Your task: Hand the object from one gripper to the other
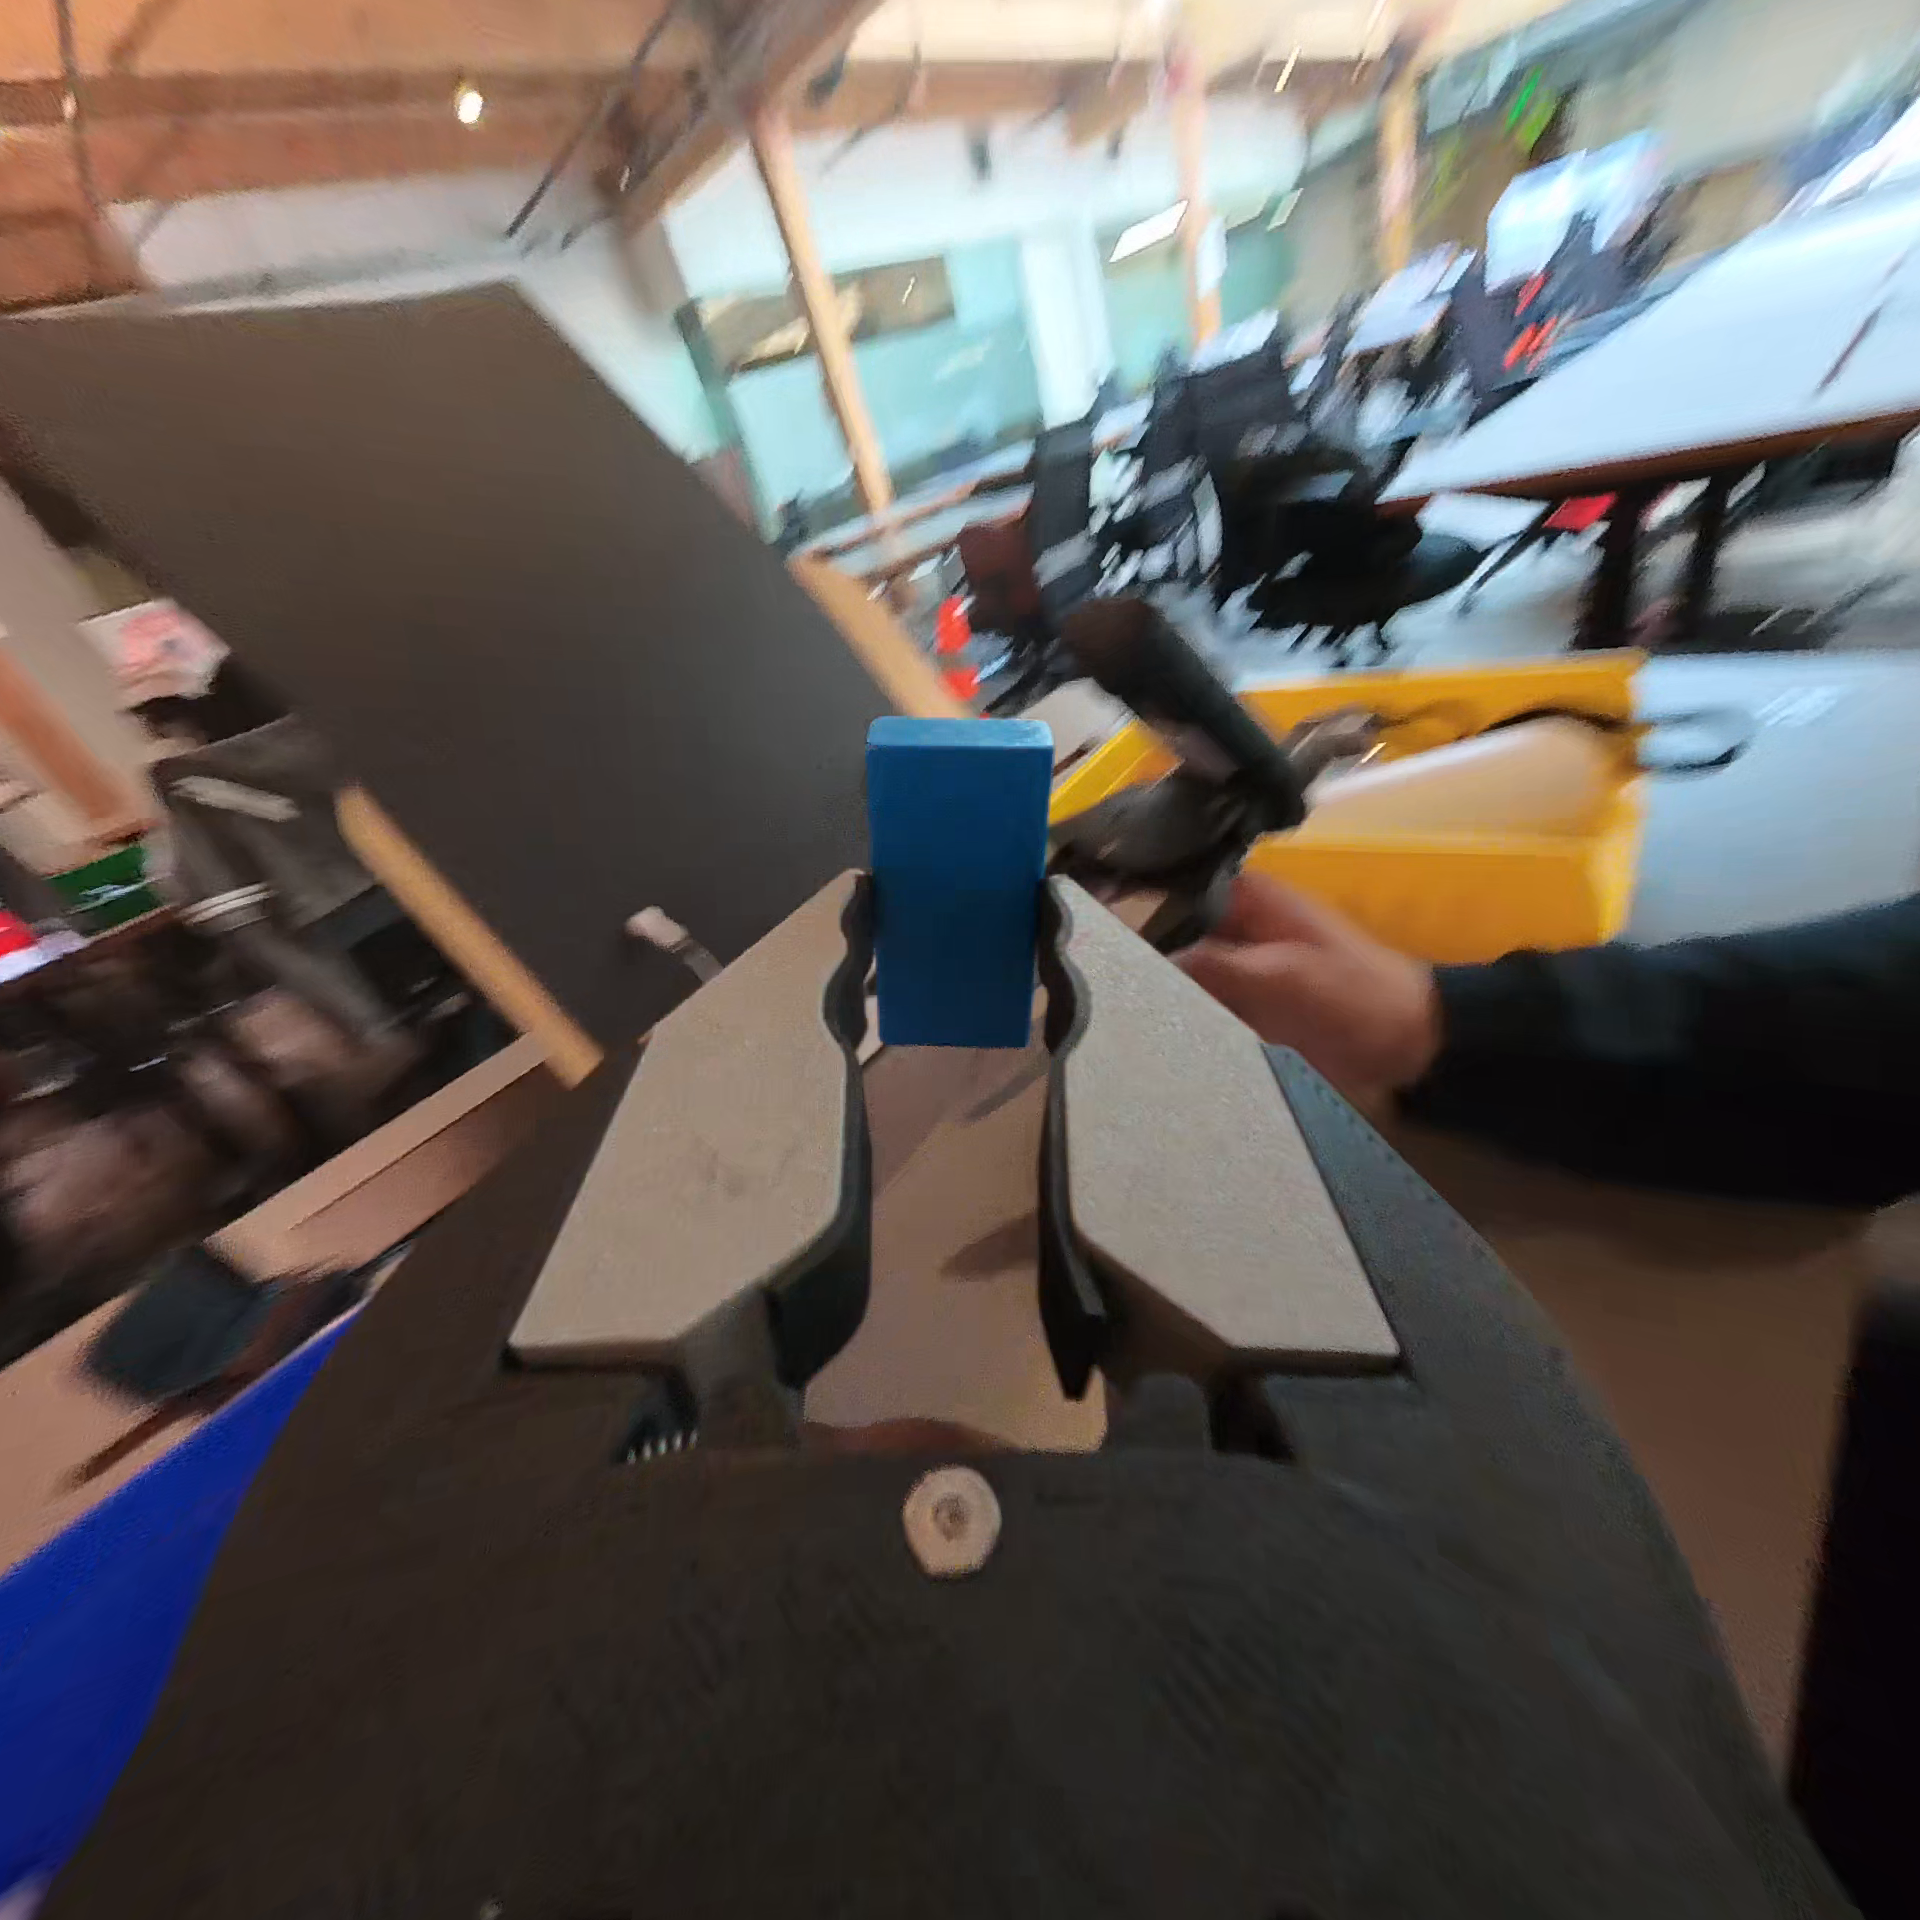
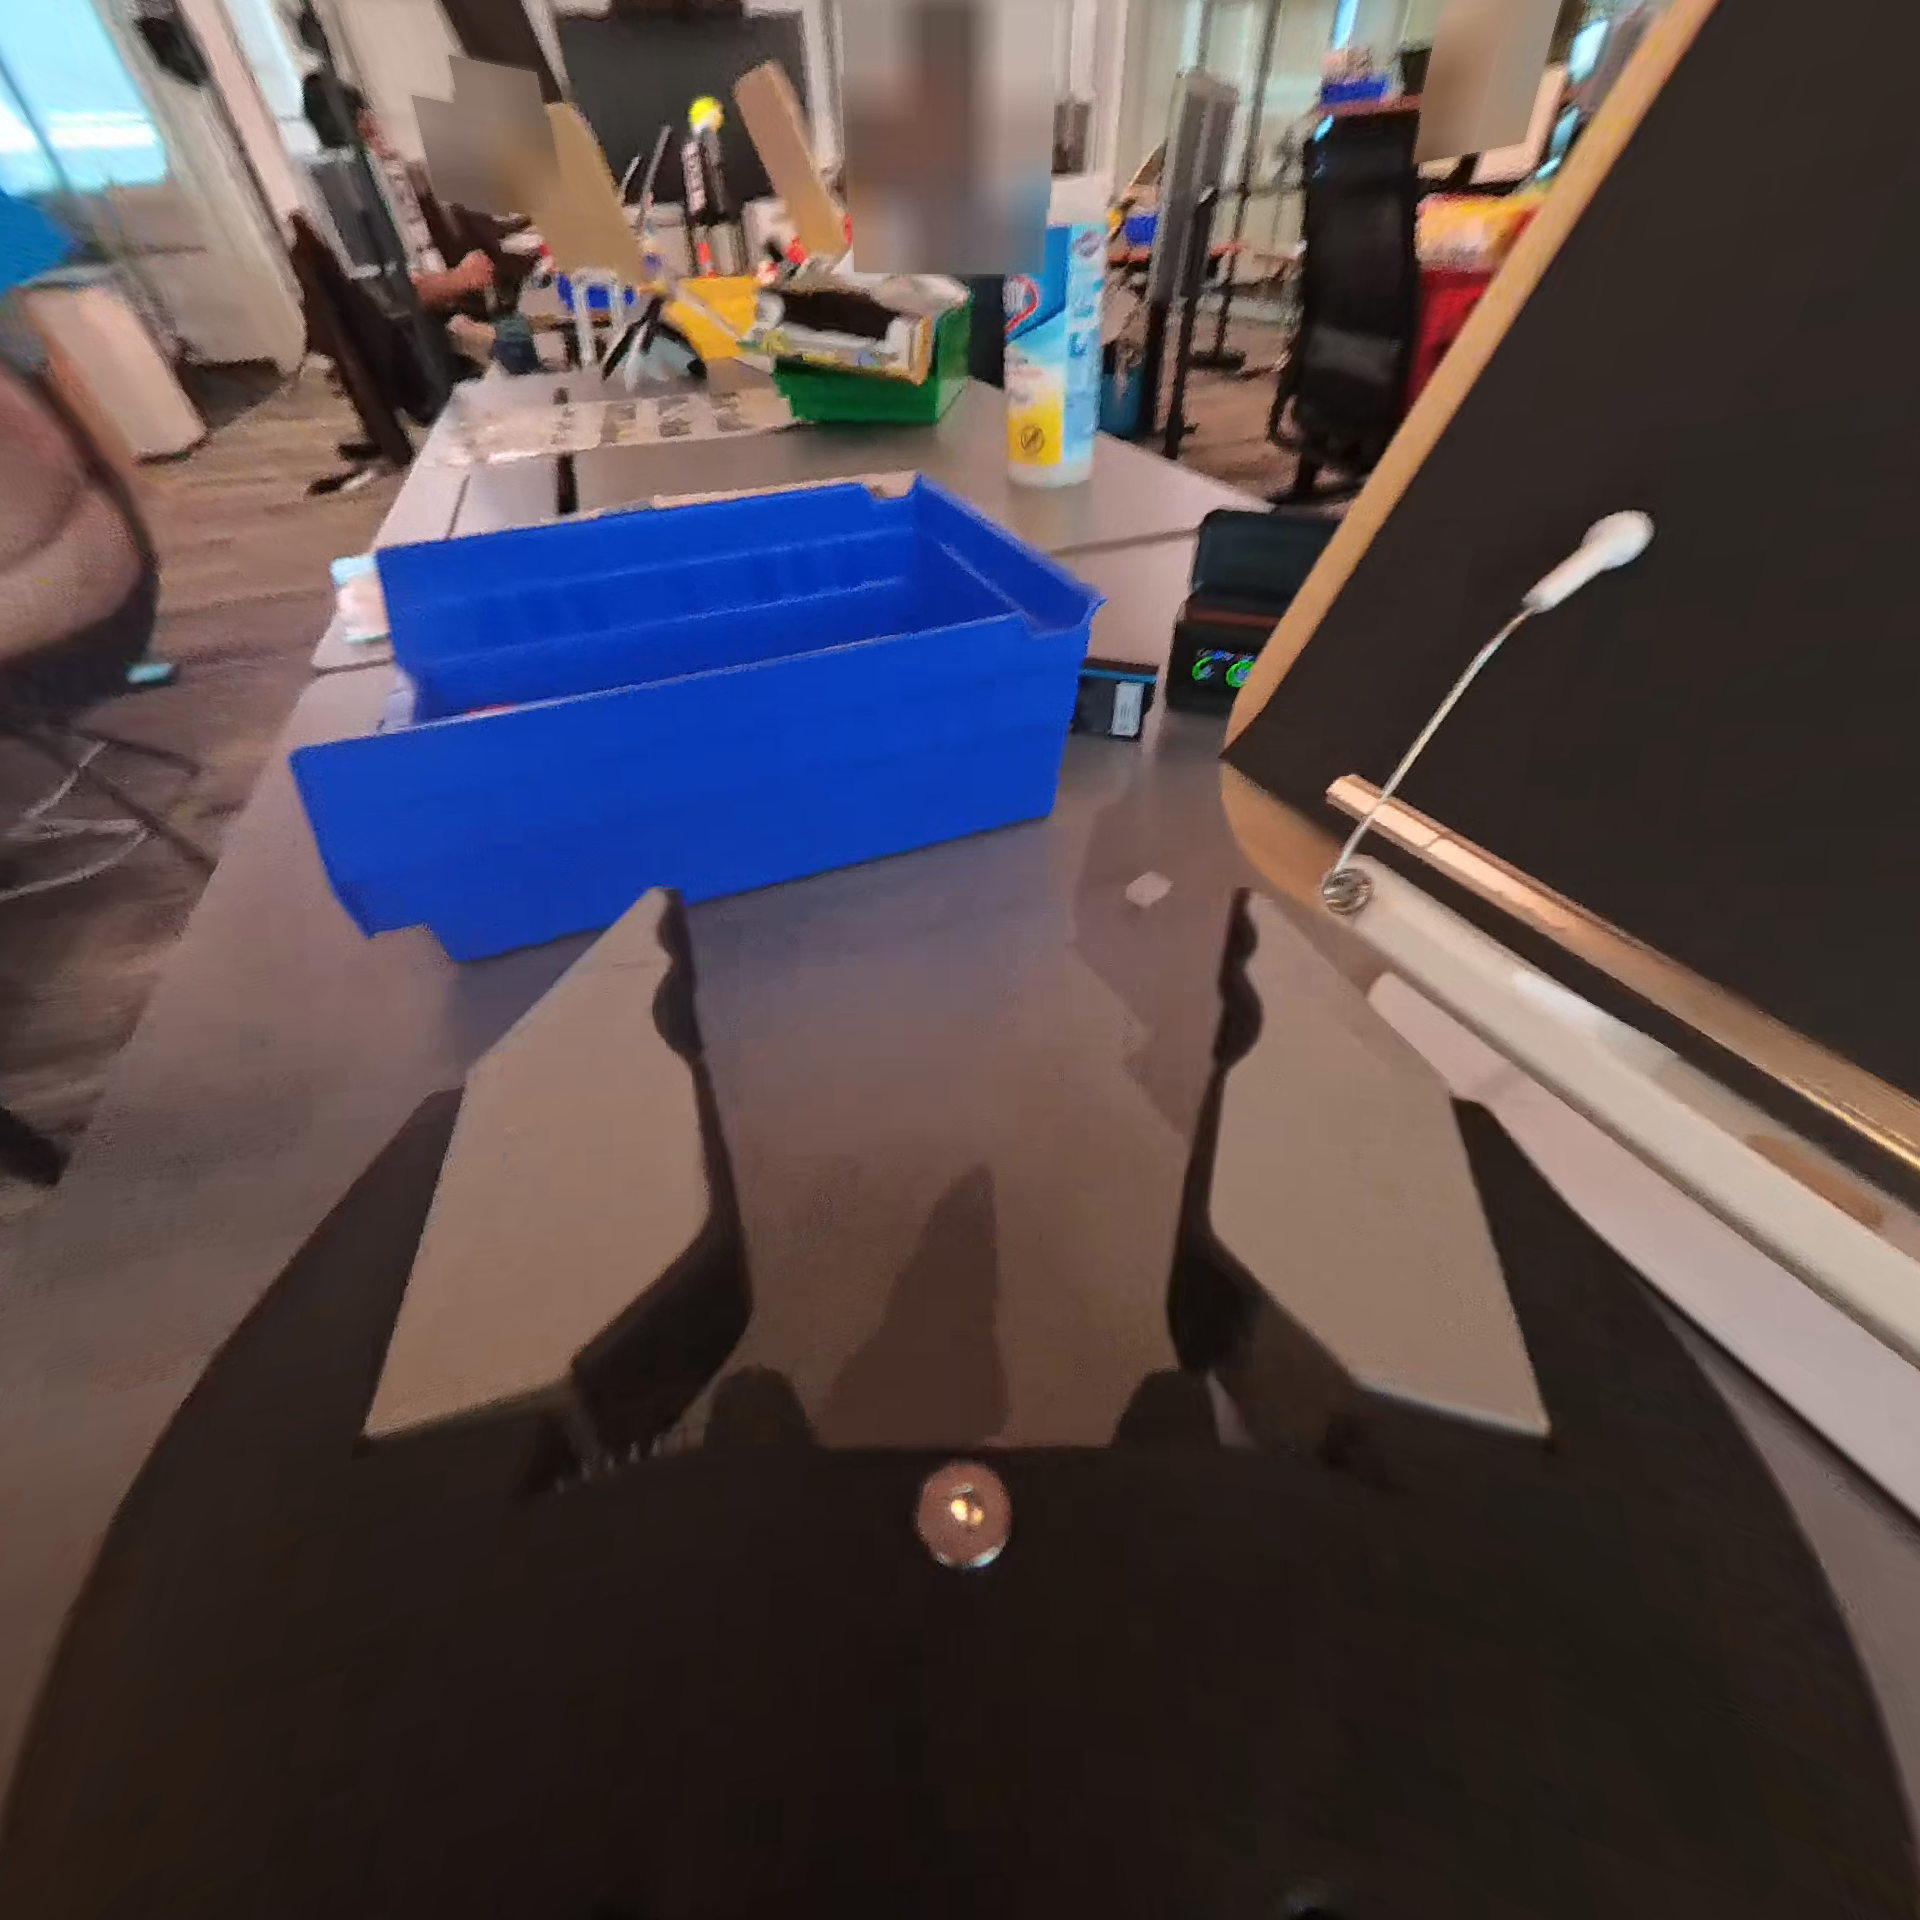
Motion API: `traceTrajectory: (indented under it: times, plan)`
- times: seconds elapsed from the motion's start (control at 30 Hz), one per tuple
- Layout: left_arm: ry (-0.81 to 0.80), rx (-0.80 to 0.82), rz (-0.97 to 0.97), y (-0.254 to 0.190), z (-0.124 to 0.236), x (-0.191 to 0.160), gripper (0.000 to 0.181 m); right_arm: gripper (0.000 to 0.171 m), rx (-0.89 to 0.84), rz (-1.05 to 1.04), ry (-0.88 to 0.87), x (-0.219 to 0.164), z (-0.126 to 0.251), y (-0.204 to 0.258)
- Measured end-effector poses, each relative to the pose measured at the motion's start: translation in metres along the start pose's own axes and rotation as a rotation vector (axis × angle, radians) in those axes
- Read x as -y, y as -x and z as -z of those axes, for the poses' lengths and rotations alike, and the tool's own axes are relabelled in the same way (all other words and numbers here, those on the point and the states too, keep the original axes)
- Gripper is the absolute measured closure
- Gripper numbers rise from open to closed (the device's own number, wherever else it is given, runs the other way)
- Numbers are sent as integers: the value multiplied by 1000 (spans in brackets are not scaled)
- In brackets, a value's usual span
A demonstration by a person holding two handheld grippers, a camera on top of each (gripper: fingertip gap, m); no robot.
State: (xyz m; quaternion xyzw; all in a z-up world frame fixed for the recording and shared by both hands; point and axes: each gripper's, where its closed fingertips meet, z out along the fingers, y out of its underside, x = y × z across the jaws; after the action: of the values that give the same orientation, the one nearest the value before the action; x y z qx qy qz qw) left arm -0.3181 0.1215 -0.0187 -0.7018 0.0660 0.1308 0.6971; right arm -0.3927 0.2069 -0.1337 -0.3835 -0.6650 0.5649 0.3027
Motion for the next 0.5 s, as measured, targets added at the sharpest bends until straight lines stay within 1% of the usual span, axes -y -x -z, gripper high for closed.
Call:
traceTrajectory:
  times: [0.03, 0.07, 0.1, 0.13, 0.17, 0.2, 0.23, 0.3, 0.37, 0.4, 0.47, 0.5]
  plan:
    - [-55, -37, 43, -13, -9, 5, 152, 76, 0, -1, -20, 2, 2, 2]
    - [-108, -55, 74, -21, -18, 9, 152, 93, 22, -3, -23, 1, 4, 6]
    - [-152, -69, 105, -26, -27, 10, 152, 106, 45, -19, -17, 0, 7, 9]
    - [-181, -102, 150, -29, -36, 9, 152, 105, 74, -50, -15, 0, 10, 12]
    - [-200, -147, 213, -32, -46, 5, 152, 92, 124, -88, -26, 3, 14, 17]
    - [-230, -185, 270, -32, -55, 3, 152, 85, 203, -117, -57, 9, 21, 26]
    - [-251, -205, 316, -29, -62, 0, 152, 87, 292, -141, -113, 19, 29, 35]
    - [-281, -232, 385, -21, -73, -2, 152, 97, 421, -165, -280, 45, 50, 48]
    - [-309, -261, 406, -14, -82, 1, 152, 110, 466, -170, -428, 65, 67, 50]
    - [-308, -283, 400, -13, -87, 2, 152, 116, 465, -178, -456, 69, 72, 49]
    - [-313, -339, 364, -13, -96, 3, 152, 120, 459, -202, -470, 71, 76, 50]
    - [-328, -383, 344, -16, -97, 3, 152, 127, 456, -211, -467, 70, 77, 53]
